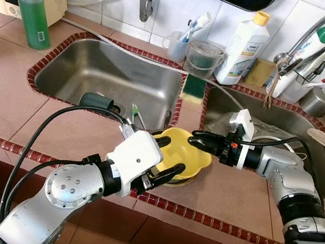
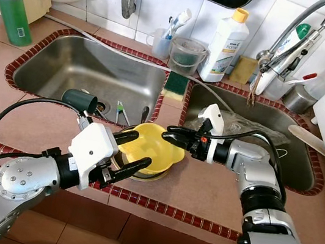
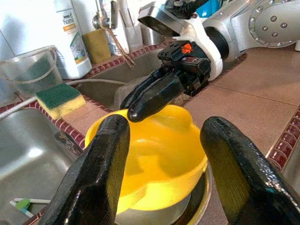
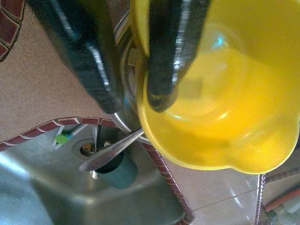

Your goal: Kitchen organization

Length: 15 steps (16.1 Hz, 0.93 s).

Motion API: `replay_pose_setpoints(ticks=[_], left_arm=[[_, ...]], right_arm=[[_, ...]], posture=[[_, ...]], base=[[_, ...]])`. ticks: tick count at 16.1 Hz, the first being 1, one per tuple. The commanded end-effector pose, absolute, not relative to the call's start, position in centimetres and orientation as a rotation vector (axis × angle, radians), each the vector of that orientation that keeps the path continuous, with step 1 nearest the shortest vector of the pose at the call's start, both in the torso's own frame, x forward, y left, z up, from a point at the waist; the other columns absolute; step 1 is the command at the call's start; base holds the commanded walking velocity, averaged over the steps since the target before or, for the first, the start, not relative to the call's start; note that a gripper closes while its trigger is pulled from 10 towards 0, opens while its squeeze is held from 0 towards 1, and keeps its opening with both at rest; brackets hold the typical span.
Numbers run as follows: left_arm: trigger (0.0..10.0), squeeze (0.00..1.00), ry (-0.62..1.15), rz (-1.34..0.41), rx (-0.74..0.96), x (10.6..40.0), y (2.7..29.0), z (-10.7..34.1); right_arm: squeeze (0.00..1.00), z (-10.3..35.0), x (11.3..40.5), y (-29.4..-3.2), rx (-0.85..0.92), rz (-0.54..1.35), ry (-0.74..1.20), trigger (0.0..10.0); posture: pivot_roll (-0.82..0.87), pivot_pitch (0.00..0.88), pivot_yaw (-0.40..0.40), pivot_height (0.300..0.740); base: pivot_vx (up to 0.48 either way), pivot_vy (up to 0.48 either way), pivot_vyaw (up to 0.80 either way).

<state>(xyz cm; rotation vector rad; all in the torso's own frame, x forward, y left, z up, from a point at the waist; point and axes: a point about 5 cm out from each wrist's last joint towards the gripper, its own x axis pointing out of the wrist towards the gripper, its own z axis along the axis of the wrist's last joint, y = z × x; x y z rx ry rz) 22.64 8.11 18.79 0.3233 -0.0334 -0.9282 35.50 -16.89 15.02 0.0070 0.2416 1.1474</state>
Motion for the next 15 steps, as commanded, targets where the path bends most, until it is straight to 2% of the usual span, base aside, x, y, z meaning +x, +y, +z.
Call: replay_pose_setpoints(ticks=[1, 7, 10, 15], left_arm=[[10.0, 0.00, -0.050, -0.955, 0.326, 22.3, 7.7, 19.1], [10.0, 0.00, -0.052, -0.956, 0.321, 22.3, 7.7, 19.2], [10.0, 0.00, -0.057, -0.951, 0.324, 22.4, 7.9, 19.2], [10.0, 0.00, -0.122, -0.892, 0.263, 23.3, 8.2, 20.5]], right_arm=[[0.00, 15.7, 35.8, -17.4, -0.008, 1.125, 0.221, 0.0], [0.00, 16.3, 36.0, -17.4, 0.027, 1.127, 0.192, 0.0], [0.00, 18.6, 36.6, -17.5, 0.147, 1.112, 0.098, 0.0], [0.00, 19.2, 37.0, -18.1, 0.127, 1.049, 0.067, 0.0]], posture=[[0.07, 0.092, -0.156, 0.740], [0.08, 0.090, -0.157, 0.740], [0.08, 0.081, -0.157, 0.740], [0.08, 0.067, -0.156, 0.740]], base=[[0.000, 0.000, 0.00], [0.000, 0.000, 0.00], [0.000, 0.000, 0.00], [0.000, 0.000, 0.00]])
